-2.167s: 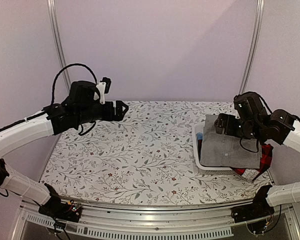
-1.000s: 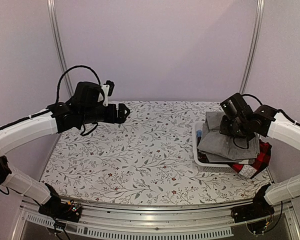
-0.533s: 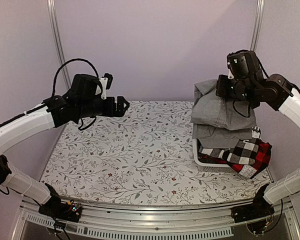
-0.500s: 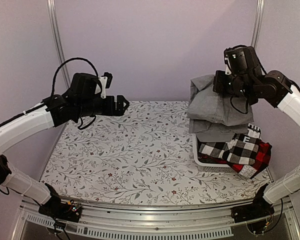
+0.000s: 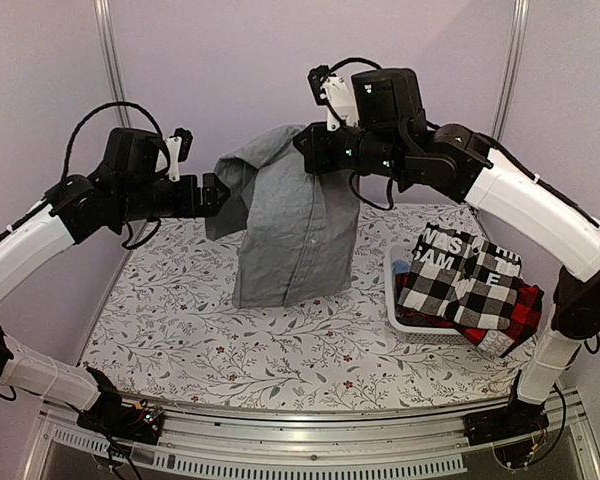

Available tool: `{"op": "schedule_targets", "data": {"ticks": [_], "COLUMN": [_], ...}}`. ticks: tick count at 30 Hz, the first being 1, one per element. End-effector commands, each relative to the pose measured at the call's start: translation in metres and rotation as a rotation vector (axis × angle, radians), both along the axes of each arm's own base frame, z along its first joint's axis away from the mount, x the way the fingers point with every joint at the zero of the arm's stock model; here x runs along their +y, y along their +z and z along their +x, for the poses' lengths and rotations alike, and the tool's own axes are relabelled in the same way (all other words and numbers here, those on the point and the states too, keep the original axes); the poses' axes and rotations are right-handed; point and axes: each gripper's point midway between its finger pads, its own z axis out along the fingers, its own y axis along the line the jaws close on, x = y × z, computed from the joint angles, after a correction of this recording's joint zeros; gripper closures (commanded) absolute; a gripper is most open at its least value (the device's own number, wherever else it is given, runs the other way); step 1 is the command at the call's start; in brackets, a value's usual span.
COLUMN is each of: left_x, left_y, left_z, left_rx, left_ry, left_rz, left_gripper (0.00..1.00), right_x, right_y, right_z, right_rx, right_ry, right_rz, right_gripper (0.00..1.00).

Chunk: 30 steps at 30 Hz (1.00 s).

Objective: Fold and stack the long sleeve shirts
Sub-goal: Place the crumpled shirt at the center of the board.

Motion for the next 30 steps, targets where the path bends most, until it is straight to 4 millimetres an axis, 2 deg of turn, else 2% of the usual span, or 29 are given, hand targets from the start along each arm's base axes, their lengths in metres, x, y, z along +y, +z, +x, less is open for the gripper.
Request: {"op": "schedule_targets", "data": {"ticks": [1, 4, 8, 10, 13, 15, 17, 20, 24, 27, 30], "left_x": [0.012, 0.009, 0.002, -0.001, -0.005, -0.003, 0.003, 0.013, 0.027, 0.032, 0.039], "left_y": [-0.004, -0.013, -0.035, -0.049, -0.072, -0.087, -0.101, -0.124, -0.157, -0.176, -0.195], "left_z": [-0.008, -0.009, -0.004, -0.001, 0.002, 0.003, 0.002, -0.003, -0.013, -0.023, -0.033], "left_rx": [0.022, 0.024, 0.042, 0.057, 0.095, 0.124, 0.155, 0.192, 0.240, 0.282, 0.315], "left_ry": [0.021, 0.007, -0.005, -0.013, -0.019, -0.014, 0.000, 0.019, 0.067, 0.088, 0.122], "left_rz": [0.001, -0.010, -0.011, -0.016, -0.027, -0.035, -0.044, -0.074, -0.115, -0.143, -0.163], "left_gripper": [0.00, 0.00, 0.00, 0.00, 0.00, 0.00, 0.00, 0.00, 0.00, 0.00, 0.00], "right_x": [0.041, 0.039, 0.009, -0.003, -0.021, -0.029, -0.029, -0.020, -0.007, -0.006, -0.007], "right_y": [-0.052, -0.102, -0.177, -0.198, -0.214, -0.222, -0.227, -0.235, -0.260, -0.283, -0.295], "right_z": [-0.001, 0.008, 0.025, 0.023, 0.017, 0.010, -0.004, -0.028, -0.060, -0.078, -0.088], "right_rx": [0.061, 0.162, 0.308, 0.329, 0.350, 0.362, 0.366, 0.359, 0.358, 0.389, 0.397], "right_ry": [0.146, 0.150, 0.085, 0.051, 0.008, -0.024, -0.028, -0.023, 0.004, 0.035, 0.047], "right_rz": [0.003, -0.022, -0.091, -0.126, -0.154, -0.169, -0.185, -0.236, -0.343, -0.392, -0.418], "right_gripper": [1.00, 0.87, 0.57, 0.46, 0.29, 0.21, 0.16, 0.11, 0.06, 0.04, 0.03]}}
